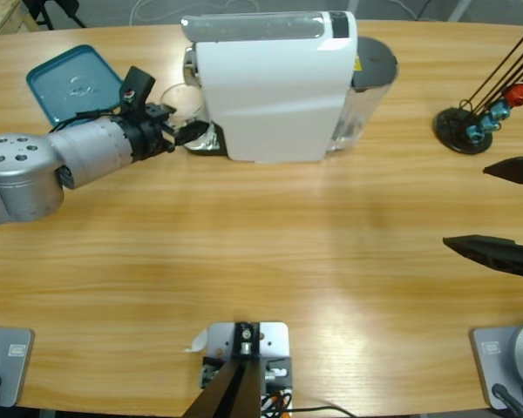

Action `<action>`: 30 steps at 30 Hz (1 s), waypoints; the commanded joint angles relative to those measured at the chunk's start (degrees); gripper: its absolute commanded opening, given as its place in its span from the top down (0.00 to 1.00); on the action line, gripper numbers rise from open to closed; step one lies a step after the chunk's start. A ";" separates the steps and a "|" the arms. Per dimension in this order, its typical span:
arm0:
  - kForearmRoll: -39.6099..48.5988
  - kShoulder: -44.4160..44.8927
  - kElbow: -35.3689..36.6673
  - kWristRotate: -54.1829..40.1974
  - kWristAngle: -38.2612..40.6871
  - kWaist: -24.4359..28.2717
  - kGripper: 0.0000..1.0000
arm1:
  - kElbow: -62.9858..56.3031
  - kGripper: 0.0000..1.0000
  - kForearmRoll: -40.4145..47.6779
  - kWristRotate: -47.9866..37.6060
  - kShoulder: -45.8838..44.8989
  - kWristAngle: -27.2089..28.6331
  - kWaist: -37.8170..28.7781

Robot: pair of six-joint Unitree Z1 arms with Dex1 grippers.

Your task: Pour coffee

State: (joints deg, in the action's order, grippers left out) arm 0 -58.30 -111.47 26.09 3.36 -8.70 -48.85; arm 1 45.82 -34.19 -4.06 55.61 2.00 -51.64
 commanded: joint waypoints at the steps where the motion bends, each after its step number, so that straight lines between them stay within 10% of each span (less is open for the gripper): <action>1: -1.06 -4.48 1.07 -0.72 1.30 -0.28 0.52 | -0.21 0.02 -1.54 0.54 -2.05 -0.42 0.66; 4: -1.11 -4.69 1.07 -0.72 1.67 -0.28 0.51 | -0.21 0.02 -1.84 0.54 -2.35 -0.42 0.66; 6: -1.11 -4.65 1.05 -0.48 1.76 -0.28 0.15 | -0.12 0.02 -1.86 0.54 -2.35 -0.42 0.68; 8: -1.11 -4.53 0.72 -0.33 1.76 -0.28 0.02 | -0.12 0.02 -1.91 0.54 -2.35 -0.42 0.68; 30: -1.10 5.93 -11.08 0.42 2.11 -0.33 0.00 | 0.67 0.02 -1.82 0.36 -2.08 -0.33 0.75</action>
State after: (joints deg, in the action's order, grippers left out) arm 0 -59.22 -110.81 21.19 3.41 -7.34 -48.73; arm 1 45.83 -35.21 -4.02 54.51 2.00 -51.63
